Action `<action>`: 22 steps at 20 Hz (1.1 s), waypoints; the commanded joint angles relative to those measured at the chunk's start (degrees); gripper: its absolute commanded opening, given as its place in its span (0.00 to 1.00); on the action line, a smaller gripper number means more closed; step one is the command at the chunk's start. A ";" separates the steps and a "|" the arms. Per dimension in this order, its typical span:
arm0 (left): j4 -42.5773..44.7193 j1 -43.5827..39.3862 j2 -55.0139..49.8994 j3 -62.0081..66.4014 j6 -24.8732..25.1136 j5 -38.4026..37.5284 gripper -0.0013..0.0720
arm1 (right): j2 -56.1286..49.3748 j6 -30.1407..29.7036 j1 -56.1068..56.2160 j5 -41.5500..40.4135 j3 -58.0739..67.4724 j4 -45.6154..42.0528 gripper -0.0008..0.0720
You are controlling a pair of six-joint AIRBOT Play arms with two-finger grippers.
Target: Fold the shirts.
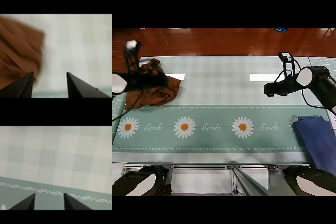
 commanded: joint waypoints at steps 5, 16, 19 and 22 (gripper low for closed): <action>11.23 8.87 -17.70 17.11 -5.77 -0.07 0.70 | -0.02 1.92 0.09 3.32 0.07 -0.04 0.57; 0.33 12.20 -49.90 37.22 -6.56 -30.95 0.59 | -0.02 2.14 0.09 4.42 0.07 0.17 0.57; -1.27 11.87 -49.24 38.91 -5.16 -34.23 0.05 | 0.39 2.97 0.09 5.22 0.07 1.73 0.57; -4.83 11.72 -44.63 47.08 -4.39 -33.75 0.05 | 4.74 3.50 0.07 4.87 0.07 1.88 0.57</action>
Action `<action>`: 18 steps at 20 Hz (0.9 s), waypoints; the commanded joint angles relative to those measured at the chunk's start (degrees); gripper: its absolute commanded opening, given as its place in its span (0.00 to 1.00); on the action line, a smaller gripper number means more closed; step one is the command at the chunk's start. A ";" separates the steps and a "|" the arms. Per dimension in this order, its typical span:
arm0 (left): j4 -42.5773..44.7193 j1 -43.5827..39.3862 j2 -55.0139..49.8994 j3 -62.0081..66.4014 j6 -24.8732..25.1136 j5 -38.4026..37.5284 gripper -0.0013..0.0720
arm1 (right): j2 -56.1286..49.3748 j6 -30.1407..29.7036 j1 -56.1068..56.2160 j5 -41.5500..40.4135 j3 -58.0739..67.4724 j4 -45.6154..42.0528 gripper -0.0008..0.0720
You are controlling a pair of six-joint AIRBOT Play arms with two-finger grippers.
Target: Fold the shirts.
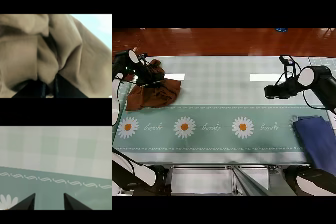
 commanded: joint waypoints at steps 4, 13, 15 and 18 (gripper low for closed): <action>-14.08 -0.15 14.71 17.14 0.90 9.60 0.05 | 13.62 2.60 0.00 -0.15 0.07 -0.83 0.57; -25.18 -7.21 39.34 18.34 6.05 21.29 0.05 | 35.76 3.87 0.00 3.56 0.07 0.20 0.57; -25.20 -11.61 42.91 17.57 8.04 20.52 0.05 | 39.34 5.42 0.00 5.20 0.07 -1.22 0.57; -25.20 -18.84 48.41 10.03 9.40 23.89 0.05 | 43.21 7.34 0.00 7.45 0.07 -4.15 0.57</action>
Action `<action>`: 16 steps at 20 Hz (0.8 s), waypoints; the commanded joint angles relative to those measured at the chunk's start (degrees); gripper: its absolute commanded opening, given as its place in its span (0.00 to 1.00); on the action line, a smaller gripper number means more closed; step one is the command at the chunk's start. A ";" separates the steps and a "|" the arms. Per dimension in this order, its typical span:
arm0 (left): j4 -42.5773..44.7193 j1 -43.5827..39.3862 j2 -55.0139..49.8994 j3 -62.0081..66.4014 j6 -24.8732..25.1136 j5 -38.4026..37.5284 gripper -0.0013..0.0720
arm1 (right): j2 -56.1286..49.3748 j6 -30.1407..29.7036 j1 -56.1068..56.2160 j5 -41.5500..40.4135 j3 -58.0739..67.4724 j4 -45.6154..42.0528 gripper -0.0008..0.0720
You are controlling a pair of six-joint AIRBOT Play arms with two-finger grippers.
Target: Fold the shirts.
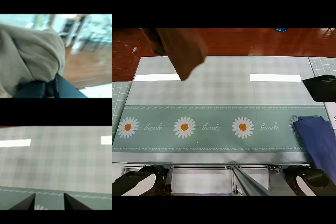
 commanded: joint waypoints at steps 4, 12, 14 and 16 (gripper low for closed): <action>-2.64 -11.96 13.44 -28.68 0.50 6.73 0.05 | 5.16 2.73 0.00 5.09 0.02 -3.96 0.57; -4.50 -7.10 21.40 -79.25 1.16 7.74 0.05 | -0.57 2.78 0.02 7.13 -6.82 -1.33 0.57; -4.20 -4.72 21.00 -84.96 1.16 7.50 0.07 | -3.58 2.78 0.02 5.55 -11.80 2.23 0.57; -1.53 -1.88 20.28 -85.74 1.27 5.07 0.70 | -6.80 2.71 0.00 1.20 -15.56 4.24 0.57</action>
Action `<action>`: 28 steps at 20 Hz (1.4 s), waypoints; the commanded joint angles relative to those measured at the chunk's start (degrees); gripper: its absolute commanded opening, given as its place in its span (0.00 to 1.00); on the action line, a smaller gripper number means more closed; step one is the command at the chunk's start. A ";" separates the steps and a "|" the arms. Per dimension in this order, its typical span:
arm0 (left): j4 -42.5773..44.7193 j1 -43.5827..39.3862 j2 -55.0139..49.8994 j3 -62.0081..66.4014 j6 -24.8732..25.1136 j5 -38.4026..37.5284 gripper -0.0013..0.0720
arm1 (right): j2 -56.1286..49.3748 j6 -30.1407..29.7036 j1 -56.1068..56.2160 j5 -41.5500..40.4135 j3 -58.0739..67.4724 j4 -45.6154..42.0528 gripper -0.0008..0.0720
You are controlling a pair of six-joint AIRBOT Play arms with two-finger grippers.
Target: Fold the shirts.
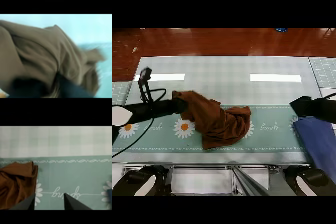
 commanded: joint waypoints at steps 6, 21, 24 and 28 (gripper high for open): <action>19.76 27.87 -0.68 11.10 -1.05 -10.93 0.71 | -4.48 1.22 -13.14 -10.84 1.64 -10.14 0.57; -32.50 23.76 -33.22 -2.93 28.06 -13.97 0.71 | -6.25 -2.01 -2.56 -19.43 -30.27 22.05 0.57; -32.20 20.06 -36.39 2.71 28.06 -15.67 0.45 | -13.79 -3.52 2.93 -23.96 -30.27 27.41 0.57; -31.17 17.79 -37.13 8.00 28.28 -17.27 0.05 | -23.56 -11.72 7.61 -29.88 -30.25 41.90 0.57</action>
